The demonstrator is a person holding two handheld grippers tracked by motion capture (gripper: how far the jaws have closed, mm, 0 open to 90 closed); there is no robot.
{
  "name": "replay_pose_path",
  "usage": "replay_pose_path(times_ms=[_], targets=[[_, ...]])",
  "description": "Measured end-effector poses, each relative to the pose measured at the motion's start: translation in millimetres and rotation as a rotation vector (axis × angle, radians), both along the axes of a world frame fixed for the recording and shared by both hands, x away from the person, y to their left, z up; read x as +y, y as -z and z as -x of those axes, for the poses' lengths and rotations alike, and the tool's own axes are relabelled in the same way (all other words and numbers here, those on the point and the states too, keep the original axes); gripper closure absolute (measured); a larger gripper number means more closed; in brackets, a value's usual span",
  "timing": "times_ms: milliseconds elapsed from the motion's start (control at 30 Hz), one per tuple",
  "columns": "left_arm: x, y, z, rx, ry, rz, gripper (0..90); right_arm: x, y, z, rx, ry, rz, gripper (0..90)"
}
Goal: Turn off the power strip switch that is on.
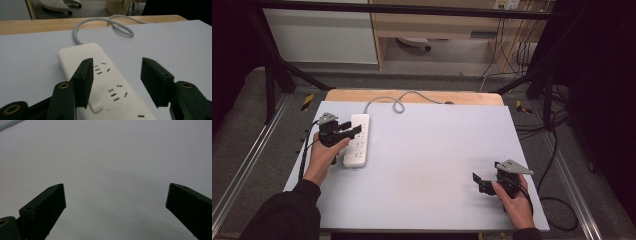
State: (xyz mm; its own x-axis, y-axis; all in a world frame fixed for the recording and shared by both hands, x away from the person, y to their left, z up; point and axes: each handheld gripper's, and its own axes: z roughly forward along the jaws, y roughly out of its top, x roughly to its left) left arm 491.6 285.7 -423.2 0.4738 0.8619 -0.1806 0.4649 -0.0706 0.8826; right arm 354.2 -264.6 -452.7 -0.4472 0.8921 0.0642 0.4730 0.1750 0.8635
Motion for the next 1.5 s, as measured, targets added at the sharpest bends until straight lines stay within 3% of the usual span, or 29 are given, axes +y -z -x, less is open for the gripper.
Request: replay_pose_path(times_ms=[167, 267, 333, 467, 767, 967, 1500], targets=[[-2.8, -4.5, 2.1, -0.017, 0.003, 0.012, 29.4, 0.0, 0.0, 0.1, 0.002, 0.001, -0.002, 3.3], [-5.7, -8.7, 3.3, -0.02, -0.009, 0.009, 10.8, 0.1, 0.0, -0.1, -0.001, 0.0, -0.001, 3.3], [-6.6, -12.0, 4.8, -0.024, -0.018, 0.016, 5.6, 0.2, -0.1, 0.1, 0.0, 0.001, -0.002, 3.3], [-6.3, -18.8, 8.9, -0.03, -0.028, 0.023, 6.0, 0.0, -0.3, 0.2, 0.0, 0.002, -0.003, 3.4], [-5.5, -30.5, 23.2, -0.026, 0.008, 0.014, 6.8, 0.2, -0.8, 0.2, -0.003, -0.001, -0.002, 3.3], [-2.9, -39.4, 38.8, -0.042, 0.024, 0.044, 7.0, 0.6, -0.9, 0.0, -0.005, -0.002, -0.003, 3.3], [4.7, -59.0, 69.0, -0.079, 0.08, 0.042, 6.1, 1.1, -1.8, 0.7, -0.006, -0.001, -0.006, 3.3]])
